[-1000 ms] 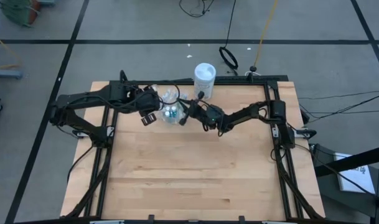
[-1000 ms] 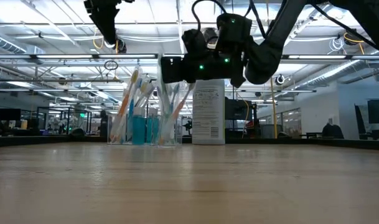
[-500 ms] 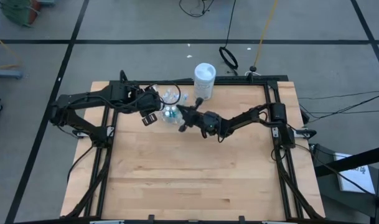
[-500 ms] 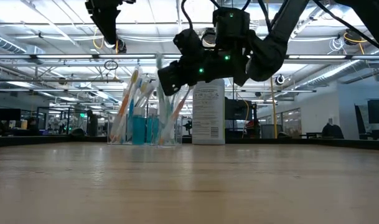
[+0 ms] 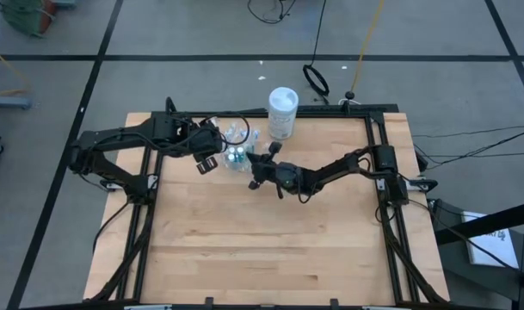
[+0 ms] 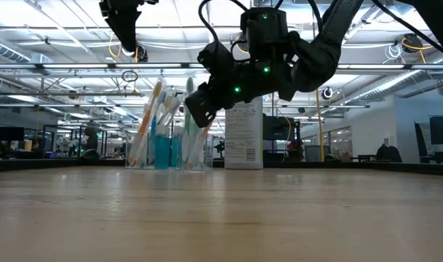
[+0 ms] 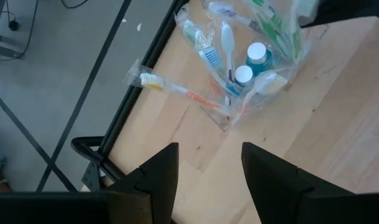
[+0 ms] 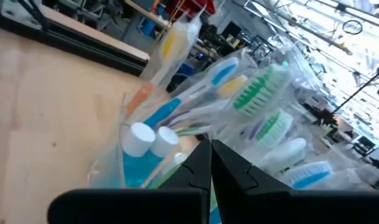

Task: Pick & Place toothbrushing station
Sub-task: Put the green toothbrush into the transparent organizer, then return to Home Position

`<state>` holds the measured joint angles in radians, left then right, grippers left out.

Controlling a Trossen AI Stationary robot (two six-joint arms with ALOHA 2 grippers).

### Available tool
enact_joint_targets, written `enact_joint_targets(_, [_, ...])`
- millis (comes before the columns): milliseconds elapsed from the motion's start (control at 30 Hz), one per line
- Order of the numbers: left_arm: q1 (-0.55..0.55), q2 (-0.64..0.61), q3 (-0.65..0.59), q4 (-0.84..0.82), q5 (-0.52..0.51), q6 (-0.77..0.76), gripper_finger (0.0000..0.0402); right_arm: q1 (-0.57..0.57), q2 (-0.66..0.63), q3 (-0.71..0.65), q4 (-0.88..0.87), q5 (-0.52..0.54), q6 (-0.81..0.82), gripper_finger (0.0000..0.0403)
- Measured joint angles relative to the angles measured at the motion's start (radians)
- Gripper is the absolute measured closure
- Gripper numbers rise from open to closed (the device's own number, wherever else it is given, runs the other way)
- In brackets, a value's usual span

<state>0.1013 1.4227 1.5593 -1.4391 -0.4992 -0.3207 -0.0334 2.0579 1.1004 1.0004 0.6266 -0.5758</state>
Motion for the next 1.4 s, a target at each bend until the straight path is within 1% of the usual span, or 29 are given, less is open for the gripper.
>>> enact_joint_targets(100, [0.000, 0.000, 0.000, 0.000, 0.000, -0.005, 0.0220, 0.001, -0.001, 0.000, -0.022, -0.002, 0.012, 0.0402])
enact_joint_targets(200, [0.000, 0.000, 0.000, 0.000, 0.000, -0.012, 0.0220, 0.001, -0.001, 0.000, -0.026, -0.001, -0.016, 0.0394])
enact_joint_targets(367, [0.000, 0.000, 0.000, 0.000, 0.001, -0.022, 0.0220, 0.003, -0.001, 0.000, -0.034, 0.000, 0.011, 0.0363])
enact_joint_targets(467, [0.000, 0.000, 0.000, 0.000, 0.001, -0.024, 0.0220, 0.003, -0.001, 0.000, -0.075, 0.007, 0.011, 0.0340])
enact_joint_targets(667, [0.000, 0.000, 0.000, 0.000, 0.001, -0.021, 0.0220, 0.033, -0.009, -0.001, -0.093, 0.140, 0.007, 0.0296])
enact_joint_targets(733, [0.000, 0.000, 0.000, -0.001, 0.001, 0.027, 0.0220, 0.052, -0.037, -0.001, -0.160, 0.158, 0.002, 0.0285])
enact_joint_targets(833, [0.000, -0.005, -0.001, -0.006, 0.001, 0.120, 0.0220, 0.086, -0.103, -0.001, -0.329, 0.157, 0.010, 0.0276])
enact_joint_targets(900, [-0.001, -0.015, -0.001, -0.024, 0.001, 0.148, 0.0220, 0.108, -0.160, -0.001, -0.467, 0.156, 0.011, 0.0276])
enact_joint_targets(967, [-0.001, -0.024, -0.001, -0.035, -0.015, 0.154, 0.0220, 0.128, -0.231, -0.001, -0.587, 0.158, 0.014, 0.0280])
enact_joint_targets(1100, [0.006, -0.072, 0.003, -0.056, -0.072, 0.105, 0.0220, 0.152, -0.402, -0.001, -0.764, 0.164, 0.073, 0.0290])
enact_joint_targets(1200, [0.009, -0.143, 0.003, -0.080, -0.079, 0.054, 0.0220, 0.159, -0.543, -0.001, -0.908, 0.160, 0.163, 0.0299])
enact_joint_targets(1267, [0.007, -0.203, 0.002, -0.078, -0.075, 0.054, 0.0220, 0.159, -0.635, -0.001, -1.014, 0.159, 0.211, 0.0305])
enact_joint_targets(1333, [-0.009, -0.292, -0.037, -0.052, -0.077, 0.032, 0.0220, 0.159, -0.720, -0.001, -1.114, 0.157, 0.327, 0.0310])
enact_joint_targets(1400, [-0.029, -0.405, -0.105, 0.032, -0.080, 0.028, 0.0220, 0.158, -0.801, -0.024, -1.164, 0.140, 0.491, 0.0315])
